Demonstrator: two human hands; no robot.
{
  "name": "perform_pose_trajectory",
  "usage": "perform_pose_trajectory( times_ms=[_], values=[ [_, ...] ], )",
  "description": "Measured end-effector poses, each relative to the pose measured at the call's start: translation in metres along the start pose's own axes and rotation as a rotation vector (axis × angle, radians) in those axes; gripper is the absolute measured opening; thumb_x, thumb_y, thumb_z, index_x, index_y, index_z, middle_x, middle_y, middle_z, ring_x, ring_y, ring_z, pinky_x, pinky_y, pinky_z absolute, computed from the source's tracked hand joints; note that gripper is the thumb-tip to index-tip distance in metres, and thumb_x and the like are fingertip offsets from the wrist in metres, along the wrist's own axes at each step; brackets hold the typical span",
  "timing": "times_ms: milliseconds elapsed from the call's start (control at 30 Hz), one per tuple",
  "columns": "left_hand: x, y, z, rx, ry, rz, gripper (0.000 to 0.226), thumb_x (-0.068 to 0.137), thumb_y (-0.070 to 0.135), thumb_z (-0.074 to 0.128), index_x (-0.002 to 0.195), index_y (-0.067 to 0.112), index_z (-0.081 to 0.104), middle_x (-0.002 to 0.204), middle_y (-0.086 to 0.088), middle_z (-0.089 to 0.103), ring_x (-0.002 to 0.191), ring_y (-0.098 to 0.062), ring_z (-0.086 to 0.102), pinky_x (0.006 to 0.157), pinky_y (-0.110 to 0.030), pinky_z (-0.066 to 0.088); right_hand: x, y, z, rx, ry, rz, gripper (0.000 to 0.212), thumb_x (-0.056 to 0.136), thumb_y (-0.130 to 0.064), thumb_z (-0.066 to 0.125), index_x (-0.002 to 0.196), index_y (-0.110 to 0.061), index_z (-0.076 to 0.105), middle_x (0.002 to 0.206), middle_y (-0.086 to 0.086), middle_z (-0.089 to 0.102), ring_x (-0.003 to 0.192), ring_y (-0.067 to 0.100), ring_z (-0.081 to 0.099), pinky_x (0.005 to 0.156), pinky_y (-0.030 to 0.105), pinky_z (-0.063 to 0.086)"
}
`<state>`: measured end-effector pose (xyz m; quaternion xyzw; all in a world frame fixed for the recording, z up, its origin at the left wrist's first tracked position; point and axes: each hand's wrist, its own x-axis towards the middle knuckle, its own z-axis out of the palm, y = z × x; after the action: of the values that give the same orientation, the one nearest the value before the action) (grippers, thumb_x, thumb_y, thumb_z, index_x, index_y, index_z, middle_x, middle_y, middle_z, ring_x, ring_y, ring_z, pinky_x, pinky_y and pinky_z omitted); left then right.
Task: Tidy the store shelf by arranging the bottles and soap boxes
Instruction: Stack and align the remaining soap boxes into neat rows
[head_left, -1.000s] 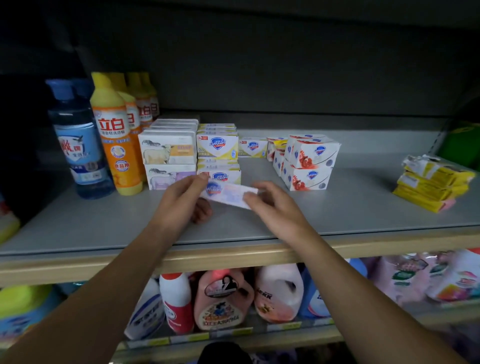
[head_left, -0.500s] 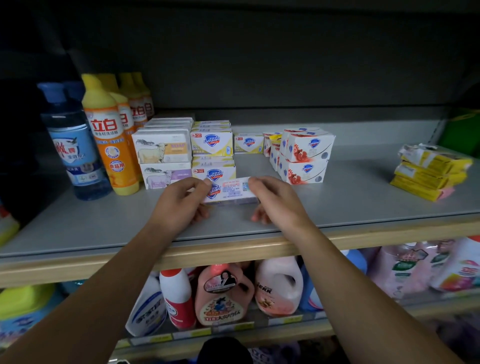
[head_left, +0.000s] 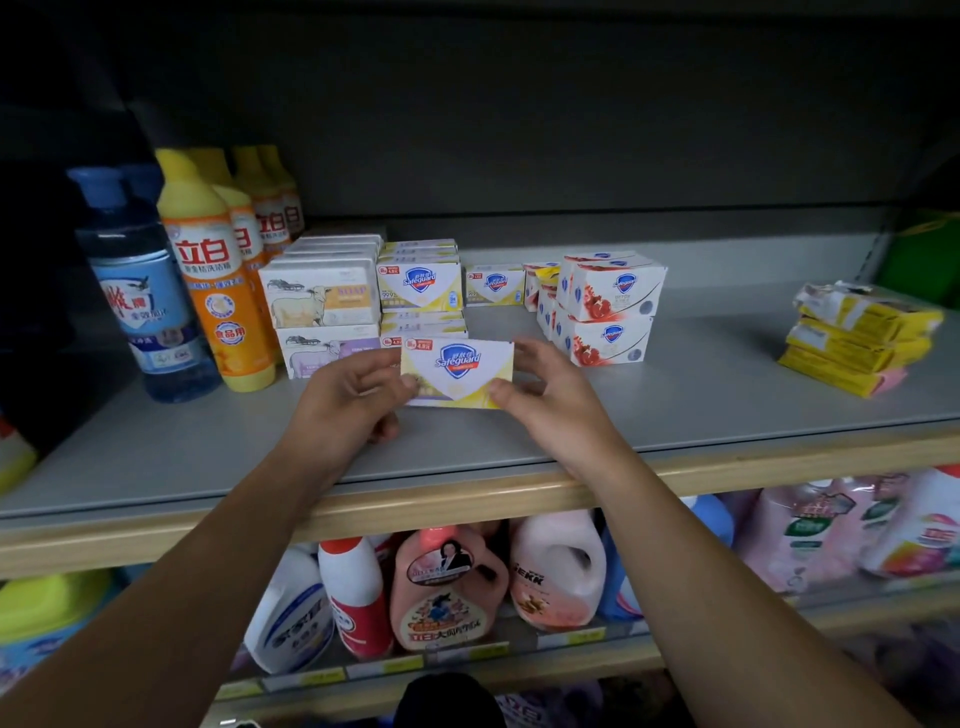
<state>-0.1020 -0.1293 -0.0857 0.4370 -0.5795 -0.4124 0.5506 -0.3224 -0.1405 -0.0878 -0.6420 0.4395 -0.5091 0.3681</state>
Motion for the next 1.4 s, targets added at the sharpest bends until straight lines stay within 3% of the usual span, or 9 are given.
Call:
perform_pose_trajectory(
  times_ms=[133, 333, 433, 633, 767, 967, 1133, 1233, 1400],
  values=[
    [-0.003, 0.004, 0.001, -0.076, -0.037, 0.002, 0.042, 0.084, 0.001, 0.067, 0.125, 0.011, 0.061, 0.112, -0.007, 0.072, 0.057, -0.023, 0.06, 0.053, -0.028, 0.053, -0.003, -0.004, 0.003, -0.061, 0.01, -0.055, 0.038, 0.083, -0.006, 0.072, 0.112, -0.026, 0.06, 0.112, -0.009, 0.07, 0.104, 0.006, 0.066, 0.096, 0.035, 0.052],
    [-0.006, 0.007, 0.004, -0.164, -0.008, 0.0, 0.041, 0.074, 0.015, 0.073, 0.113, 0.006, 0.064, 0.12, -0.009, 0.068, 0.097, -0.033, 0.07, 0.079, -0.043, 0.06, -0.007, -0.007, 0.002, -0.09, -0.05, -0.055, 0.047, 0.081, -0.001, 0.068, 0.102, -0.041, 0.055, 0.101, -0.03, 0.063, 0.08, 0.018, 0.068, 0.069, 0.033, 0.053],
    [-0.006, 0.006, 0.003, -0.127, 0.014, 0.016, 0.025, 0.082, 0.0, 0.07, 0.105, 0.005, 0.065, 0.125, -0.002, 0.065, 0.112, -0.021, 0.065, 0.08, -0.043, 0.059, -0.008, -0.008, 0.001, -0.1, -0.083, -0.052, 0.049, 0.08, 0.001, 0.068, 0.112, -0.034, 0.055, 0.119, -0.01, 0.061, 0.084, 0.018, 0.069, 0.07, 0.033, 0.054],
    [-0.005, 0.007, 0.003, -0.142, 0.012, -0.014, 0.023, 0.079, 0.008, 0.075, 0.1, 0.013, 0.067, 0.106, -0.009, 0.071, 0.076, -0.034, 0.071, 0.064, -0.037, 0.06, -0.01, -0.008, 0.001, -0.066, -0.009, -0.084, 0.037, 0.085, -0.013, 0.072, 0.115, -0.031, 0.059, 0.118, -0.013, 0.064, 0.077, 0.008, 0.066, 0.071, 0.016, 0.05],
    [-0.003, 0.005, 0.009, 0.037, 0.046, 0.018, 0.008, 0.087, 0.013, 0.069, 0.093, 0.019, 0.068, 0.074, 0.0, 0.071, 0.053, -0.018, 0.061, 0.049, -0.024, 0.047, -0.006, -0.006, 0.001, -0.055, 0.045, -0.04, 0.03, 0.086, -0.021, 0.073, 0.113, -0.031, 0.062, 0.104, -0.014, 0.068, 0.078, 0.0, 0.062, 0.071, 0.011, 0.048],
    [-0.005, 0.008, 0.013, 0.203, 0.072, 0.048, 0.009, 0.091, 0.021, 0.065, 0.087, 0.025, 0.072, 0.081, 0.007, 0.075, 0.064, 0.004, 0.063, 0.057, -0.01, 0.045, -0.003, -0.008, 0.001, -0.09, 0.024, 0.009, 0.046, 0.082, -0.017, 0.075, 0.122, -0.029, 0.058, 0.115, -0.018, 0.06, 0.103, -0.002, 0.059, 0.086, 0.013, 0.048],
    [-0.005, 0.014, 0.01, 0.183, 0.146, 0.017, 0.013, 0.091, 0.021, 0.064, 0.084, 0.028, 0.072, 0.086, 0.01, 0.074, 0.078, -0.002, 0.066, 0.074, -0.025, 0.054, 0.003, -0.021, 0.008, -0.453, -0.048, -0.152, 0.05, 0.078, -0.019, 0.077, 0.124, -0.025, 0.06, 0.118, -0.011, 0.053, 0.109, 0.002, 0.049, 0.086, 0.004, 0.034],
    [0.0, 0.014, -0.012, 0.47, 0.133, 0.014, 0.007, 0.09, 0.03, 0.064, 0.092, 0.028, 0.071, 0.096, 0.014, 0.072, 0.092, -0.006, 0.066, 0.084, -0.03, 0.053, 0.013, -0.034, 0.008, -0.705, -0.207, -0.235, 0.044, 0.081, -0.026, 0.075, 0.123, -0.022, 0.063, 0.118, -0.004, 0.06, 0.111, 0.012, 0.053, 0.084, 0.018, 0.035],
    [0.002, 0.004, -0.058, 1.167, 0.019, -0.031, 0.05, 0.087, 0.051, 0.056, 0.126, 0.02, 0.061, 0.13, -0.006, 0.062, 0.119, -0.027, 0.056, 0.097, -0.036, 0.047, 0.034, -0.054, 0.007, -0.84, -0.285, -0.248, 0.045, 0.081, -0.03, 0.076, 0.124, -0.024, 0.064, 0.125, -0.004, 0.062, 0.116, 0.013, 0.053, 0.092, 0.022, 0.038]
  ],
)
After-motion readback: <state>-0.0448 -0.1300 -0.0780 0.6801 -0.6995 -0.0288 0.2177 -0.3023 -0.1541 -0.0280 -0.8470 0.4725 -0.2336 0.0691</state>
